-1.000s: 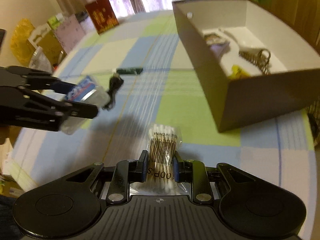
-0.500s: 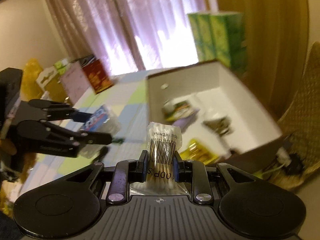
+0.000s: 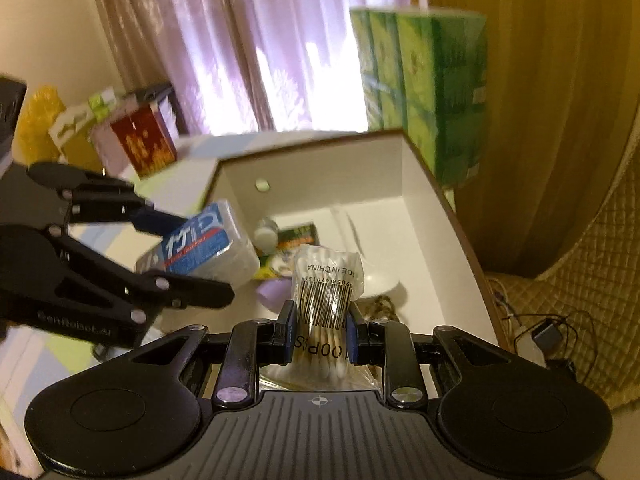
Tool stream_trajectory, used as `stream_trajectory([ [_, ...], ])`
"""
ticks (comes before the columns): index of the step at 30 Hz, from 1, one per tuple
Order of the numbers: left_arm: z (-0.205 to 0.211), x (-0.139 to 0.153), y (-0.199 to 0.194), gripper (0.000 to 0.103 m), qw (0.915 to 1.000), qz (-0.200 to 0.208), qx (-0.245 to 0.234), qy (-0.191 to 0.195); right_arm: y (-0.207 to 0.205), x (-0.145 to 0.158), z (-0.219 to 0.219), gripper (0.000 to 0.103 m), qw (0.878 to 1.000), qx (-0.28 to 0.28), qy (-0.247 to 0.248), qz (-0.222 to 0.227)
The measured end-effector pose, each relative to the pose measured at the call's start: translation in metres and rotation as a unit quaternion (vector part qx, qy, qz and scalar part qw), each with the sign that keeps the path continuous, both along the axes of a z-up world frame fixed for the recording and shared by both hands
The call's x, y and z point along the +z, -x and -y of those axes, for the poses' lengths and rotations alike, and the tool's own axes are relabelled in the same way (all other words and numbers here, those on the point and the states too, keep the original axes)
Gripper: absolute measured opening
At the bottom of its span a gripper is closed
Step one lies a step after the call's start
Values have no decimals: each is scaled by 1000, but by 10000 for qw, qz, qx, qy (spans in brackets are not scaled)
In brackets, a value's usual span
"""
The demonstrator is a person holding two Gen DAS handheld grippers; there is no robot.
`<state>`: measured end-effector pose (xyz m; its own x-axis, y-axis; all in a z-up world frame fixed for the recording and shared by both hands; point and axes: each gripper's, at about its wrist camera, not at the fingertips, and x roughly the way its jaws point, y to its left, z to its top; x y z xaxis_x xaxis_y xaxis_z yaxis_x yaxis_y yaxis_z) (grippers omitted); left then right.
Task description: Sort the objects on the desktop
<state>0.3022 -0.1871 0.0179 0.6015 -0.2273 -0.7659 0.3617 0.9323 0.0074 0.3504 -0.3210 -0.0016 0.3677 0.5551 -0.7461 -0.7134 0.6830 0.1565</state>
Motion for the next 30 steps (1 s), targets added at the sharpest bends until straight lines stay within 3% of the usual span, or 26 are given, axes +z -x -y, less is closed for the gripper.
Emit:
stream_trajectory([
  [12,4,-59,-50,53,9942,-1024,252,-207,-31,-50,-19,22,9948,598,738,-366],
  [23,9,-82,-64,54,9901,-1271,292,-524,-44,-64,-35,23,9916,756,963,-421],
  [26,11,-83,-63,62,9902,-1244,269,-569,-42,-62,-34,38,9914,727,1037,-341],
  [30,13,-83,-58,63,9904,-1201,167,-669,-43,-59,-28,52,9922,627,1036,-302],
])
